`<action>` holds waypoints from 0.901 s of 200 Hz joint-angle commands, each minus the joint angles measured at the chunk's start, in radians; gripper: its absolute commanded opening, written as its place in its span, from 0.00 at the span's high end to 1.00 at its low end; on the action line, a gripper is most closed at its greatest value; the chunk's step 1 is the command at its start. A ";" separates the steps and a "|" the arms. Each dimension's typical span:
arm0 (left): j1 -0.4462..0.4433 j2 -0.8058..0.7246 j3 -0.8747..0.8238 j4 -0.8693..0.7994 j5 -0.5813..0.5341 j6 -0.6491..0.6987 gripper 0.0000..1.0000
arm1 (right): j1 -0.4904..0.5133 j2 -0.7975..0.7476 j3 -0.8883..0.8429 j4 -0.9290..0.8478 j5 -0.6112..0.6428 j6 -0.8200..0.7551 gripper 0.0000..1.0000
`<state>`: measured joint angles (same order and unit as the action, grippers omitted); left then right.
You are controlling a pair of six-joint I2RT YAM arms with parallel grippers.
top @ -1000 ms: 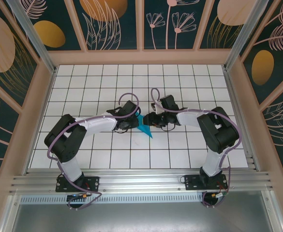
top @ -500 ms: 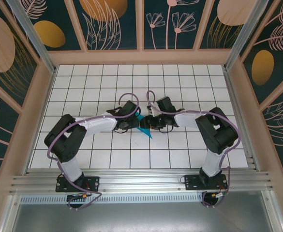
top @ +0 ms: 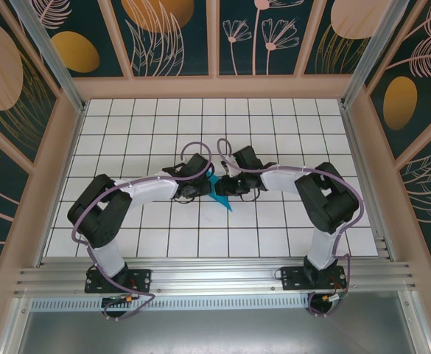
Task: Fold a paper plane with a square sheet of paper (pick it up from the middle)
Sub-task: Move a paper plane to the center of the table.
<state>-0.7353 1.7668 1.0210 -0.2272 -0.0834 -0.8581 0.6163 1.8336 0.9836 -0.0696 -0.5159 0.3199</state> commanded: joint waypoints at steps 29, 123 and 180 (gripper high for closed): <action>0.001 -0.024 0.011 0.014 0.012 0.020 0.77 | 0.041 0.044 0.073 -0.099 0.115 -0.065 0.81; 0.001 -0.290 -0.066 0.143 -0.033 0.018 0.53 | 0.072 -0.095 0.135 -0.269 0.564 0.076 0.98; 0.002 -0.429 -0.178 0.147 -0.205 -0.021 0.49 | 0.094 -0.010 0.198 -0.367 0.676 0.218 0.95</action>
<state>-0.7353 1.3685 0.8883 -0.0864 -0.2001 -0.8536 0.6918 1.7748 1.1378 -0.3550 0.0723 0.4507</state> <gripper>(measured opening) 0.511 0.061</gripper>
